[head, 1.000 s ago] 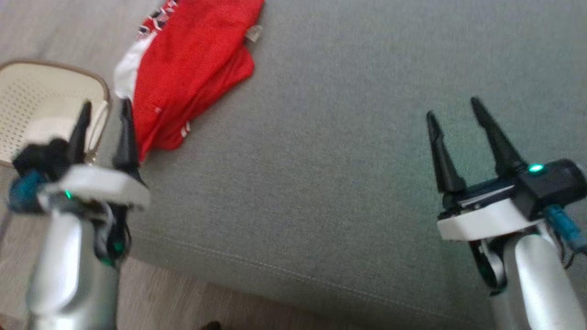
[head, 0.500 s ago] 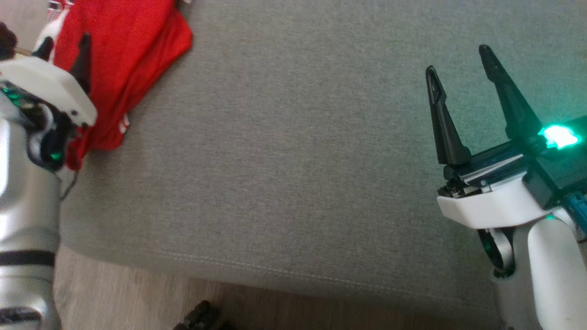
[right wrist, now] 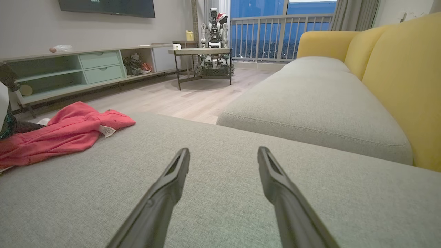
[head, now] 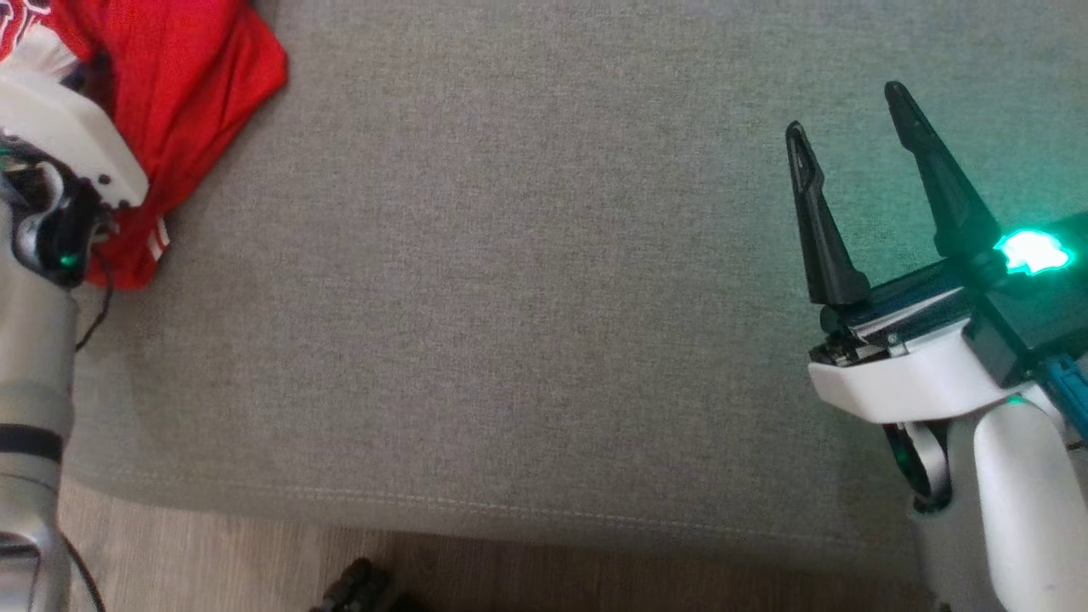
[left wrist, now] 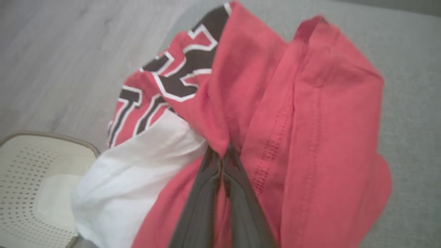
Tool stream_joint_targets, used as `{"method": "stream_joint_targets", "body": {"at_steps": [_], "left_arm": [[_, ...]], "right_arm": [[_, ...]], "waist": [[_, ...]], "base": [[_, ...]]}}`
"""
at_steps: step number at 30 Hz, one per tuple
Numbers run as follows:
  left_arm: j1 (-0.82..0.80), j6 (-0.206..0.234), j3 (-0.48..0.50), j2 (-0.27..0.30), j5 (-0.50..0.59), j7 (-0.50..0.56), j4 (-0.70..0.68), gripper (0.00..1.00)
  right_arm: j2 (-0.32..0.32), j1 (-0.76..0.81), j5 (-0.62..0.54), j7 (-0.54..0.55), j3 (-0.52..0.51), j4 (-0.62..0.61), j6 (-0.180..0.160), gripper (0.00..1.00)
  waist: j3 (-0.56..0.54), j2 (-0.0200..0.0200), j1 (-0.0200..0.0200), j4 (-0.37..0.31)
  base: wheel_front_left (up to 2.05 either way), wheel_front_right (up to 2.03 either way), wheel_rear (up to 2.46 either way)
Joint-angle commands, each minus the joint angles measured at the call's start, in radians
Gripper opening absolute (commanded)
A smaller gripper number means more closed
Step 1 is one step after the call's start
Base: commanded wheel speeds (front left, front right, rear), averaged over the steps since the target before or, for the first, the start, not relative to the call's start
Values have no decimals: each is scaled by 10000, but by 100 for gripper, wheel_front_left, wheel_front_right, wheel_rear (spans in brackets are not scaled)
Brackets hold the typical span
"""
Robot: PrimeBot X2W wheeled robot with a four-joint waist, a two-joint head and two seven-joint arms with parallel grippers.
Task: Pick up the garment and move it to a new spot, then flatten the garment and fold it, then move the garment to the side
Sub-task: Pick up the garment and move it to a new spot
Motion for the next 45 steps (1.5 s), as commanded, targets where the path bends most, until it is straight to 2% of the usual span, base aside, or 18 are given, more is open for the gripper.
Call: {"method": "stream_joint_targets", "body": {"at_steps": [1, 5, 10, 18, 24, 26, 30, 37, 41, 42, 45], "left_arm": [[-396, 4, 257, 811, -92, -456, -229, 0], [-613, 3, 362, 951, -93, -1713, -255, 0], [-830, 7, 631, 841, -281, -3054, -661, 0], [-712, 36, 866, 324, -765, -3795, -2652, 0], [-400, 286, 681, -356, -1038, -3522, -4855, 0], [-366, 317, 556, -483, -1048, -3381, -5205, 0], [-222, 635, -230, -451, -215, -2921, -6300, 0], [797, 1161, -1219, -1055, 169, -2226, -6732, 0], [1407, 1198, -1812, -1612, 132, -2122, -6681, 0], [1644, 1186, -2109, -1957, 87, -2153, -6590, 0], [1889, 1201, -2474, -2437, -53, -2252, -6407, 0]], "right_arm": [[57, -160, 91, -145, 238, -231, -4, 100], [57, -179, 268, -371, 223, 58, -4, 100], [57, -130, 516, -633, 50, 457, -4, 100], [57, -34, 1001, -1030, -242, 1146, -4, 100], [57, -3, 1334, -1200, -280, 1403, -4, 100], [57, -18, 1378, -1218, -260, 1418, -4, 100], [57, -152, 1578, -1272, -137, 1417, -4, 100], [57, -315, 1836, -1313, -153, 1244, -4, 100], [57, -422, 1971, -1318, -273, 1046, -4, 100], [57, -446, 2031, -1319, -335, 976, -4, 100], [57, -487, 2082, -1320, -378, 884, -4, 100]], "waist": [[-162, 0, -1, -36], [-604, 0, -1, -131], [-1337, 0, -1, -269], [-2757, 0, -1, -921], [-3391, 0, -1, -1768], [-3433, 0, -1, -1926], [-3420, 0, -1, -2625], [-3025, 0, -1, -3635], [-2705, 0, -1, -4050], [-2594, 0, -1, -4176], [-2442, 0, -1, -4321]], "base": [[0, 0, 0], [0, 0, 0], [0, 0, 0], [0, 0, 0], [0, 0, 0], [0, 0, 0], [0, 0, 0], [0, 0, 0], [0, 0, 0], [0, 0, 0], [0, 0, 0]]}}
